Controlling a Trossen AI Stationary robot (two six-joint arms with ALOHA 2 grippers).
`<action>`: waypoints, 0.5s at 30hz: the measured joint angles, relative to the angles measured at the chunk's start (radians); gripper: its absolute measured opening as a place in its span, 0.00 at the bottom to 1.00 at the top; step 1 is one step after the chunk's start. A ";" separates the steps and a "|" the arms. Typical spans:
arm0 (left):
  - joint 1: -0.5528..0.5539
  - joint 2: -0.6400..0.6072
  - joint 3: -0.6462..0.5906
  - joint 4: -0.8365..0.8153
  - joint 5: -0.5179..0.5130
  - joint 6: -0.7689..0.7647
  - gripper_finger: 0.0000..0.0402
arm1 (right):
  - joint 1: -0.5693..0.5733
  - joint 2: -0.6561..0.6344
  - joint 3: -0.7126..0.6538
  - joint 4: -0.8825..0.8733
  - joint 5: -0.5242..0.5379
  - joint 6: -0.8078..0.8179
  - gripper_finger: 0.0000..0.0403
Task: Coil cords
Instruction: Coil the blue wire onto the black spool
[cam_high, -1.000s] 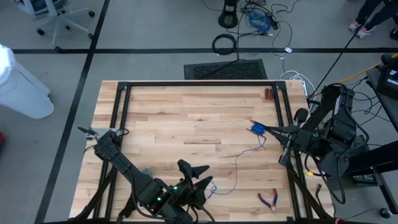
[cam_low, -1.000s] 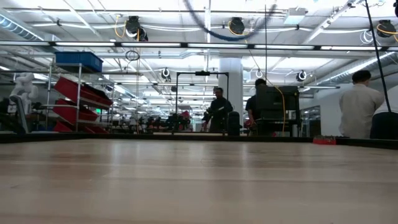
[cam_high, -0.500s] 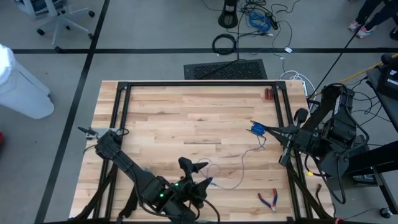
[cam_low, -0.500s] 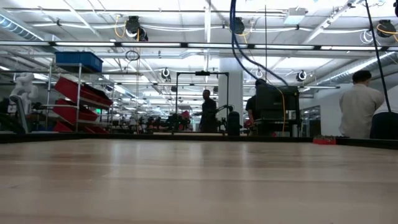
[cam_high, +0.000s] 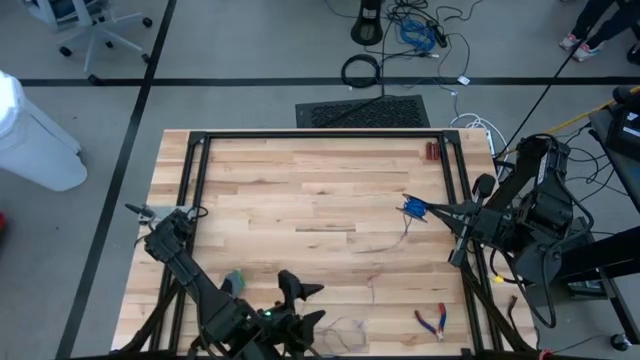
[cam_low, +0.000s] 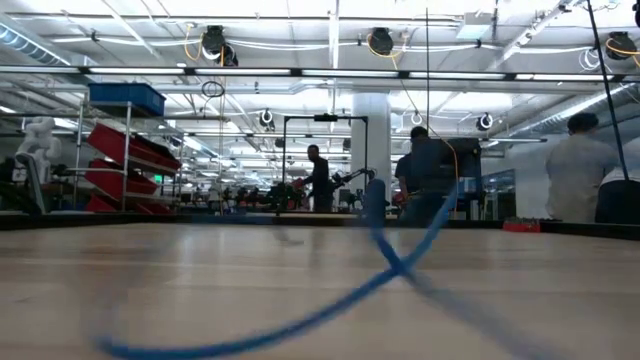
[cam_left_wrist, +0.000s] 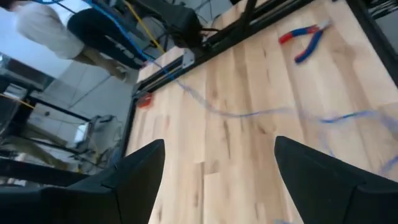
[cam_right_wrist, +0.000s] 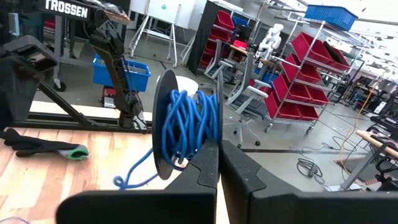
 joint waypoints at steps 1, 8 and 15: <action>-0.001 0.000 0.000 0.002 -0.007 0.000 0.77 | 0.000 0.000 0.000 0.000 0.000 0.000 0.00; 0.073 0.001 0.000 0.306 -0.010 0.009 0.77 | 0.000 0.000 0.000 0.000 0.005 -0.003 0.00; 0.191 0.079 0.002 0.454 0.007 -0.070 0.77 | 0.000 0.000 0.000 0.002 0.006 -0.002 0.00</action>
